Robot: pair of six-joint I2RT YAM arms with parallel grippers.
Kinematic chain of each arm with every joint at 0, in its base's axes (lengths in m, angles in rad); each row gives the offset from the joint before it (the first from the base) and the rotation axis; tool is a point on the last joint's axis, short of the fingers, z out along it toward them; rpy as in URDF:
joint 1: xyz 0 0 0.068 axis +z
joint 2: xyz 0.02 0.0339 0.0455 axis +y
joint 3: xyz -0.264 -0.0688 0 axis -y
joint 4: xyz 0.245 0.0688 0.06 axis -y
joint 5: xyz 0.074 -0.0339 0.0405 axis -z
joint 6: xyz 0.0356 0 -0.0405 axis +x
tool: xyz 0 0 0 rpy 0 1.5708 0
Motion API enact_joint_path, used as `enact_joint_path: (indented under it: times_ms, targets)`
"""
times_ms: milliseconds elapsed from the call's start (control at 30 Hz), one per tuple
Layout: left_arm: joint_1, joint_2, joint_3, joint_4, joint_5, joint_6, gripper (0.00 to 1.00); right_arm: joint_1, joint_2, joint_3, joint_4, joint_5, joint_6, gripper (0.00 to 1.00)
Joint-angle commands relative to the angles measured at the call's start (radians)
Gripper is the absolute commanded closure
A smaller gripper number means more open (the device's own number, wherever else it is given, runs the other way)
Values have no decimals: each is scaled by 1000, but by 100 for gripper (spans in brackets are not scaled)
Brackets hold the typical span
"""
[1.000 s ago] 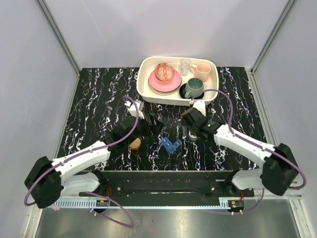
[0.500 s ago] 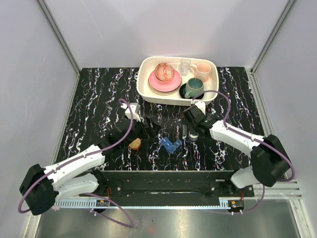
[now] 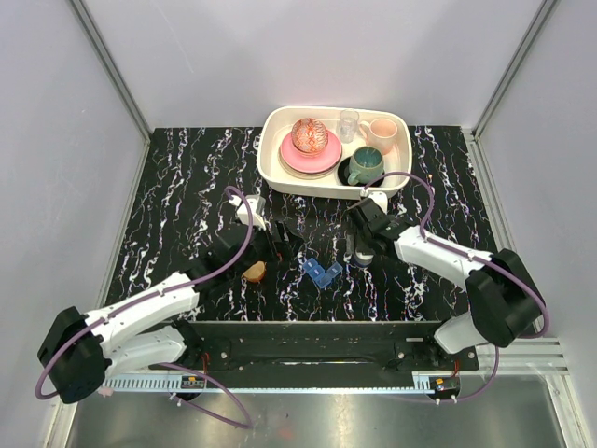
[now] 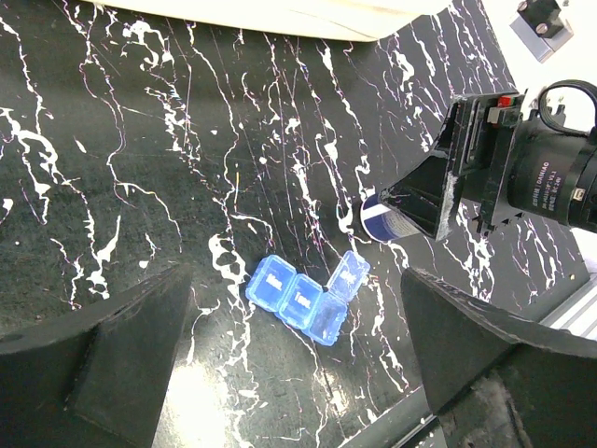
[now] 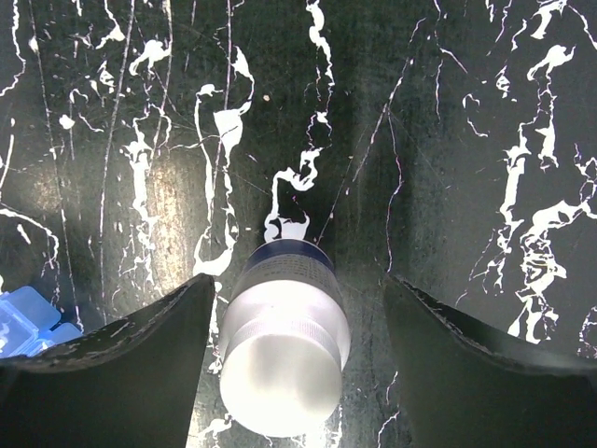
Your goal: Sort the pills into containers
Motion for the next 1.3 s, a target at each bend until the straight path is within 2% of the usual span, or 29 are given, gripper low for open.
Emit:
enact_joint_path:
  times_ms: [0, 133, 267, 333, 433, 533, 567, 700, 867, 967, 1100, 1267]
  targets:
    - [-5, 7, -5, 50, 1, 2, 1, -14, 15, -10, 39, -13, -6, 22]
    - [-5, 7, -7, 49, 5, 2, 1, -17, 20, -11, 39, -28, -14, 21]
    - [-5, 1, -8, 46, 7, 3, 1, -16, 21, -12, 36, -67, -20, 14]
    - [-5, 1, -7, 46, 7, 5, 1, -16, 17, -18, 37, -82, -26, 16]
    - [-5, 4, -4, 43, 8, 6, 1, -16, 12, -20, 28, -100, -36, 25]
    - [-5, 11, 1, 44, 13, 8, 1, -16, 1, -20, 16, -113, -43, 47]
    - [-5, 12, 1, 44, 13, 8, 1, -16, -8, -18, 11, -116, -45, 71]
    - [-5, 0, -4, 47, 24, 19, 3, -17, -74, 11, -39, -91, -54, 99]
    - [-21, -110, -60, 124, 54, 123, 4, -16, -233, 84, -130, -143, -94, 100]
    - [-45, -202, -102, 208, 117, 227, 4, -17, -291, 155, -171, -312, -129, 100]
    - [-111, -267, -102, 259, 214, 368, 4, -16, -298, 244, -219, -694, -131, 100]
    - [-192, -263, -70, 259, 260, 479, 3, -16, -316, 261, -220, -899, -91, 100]
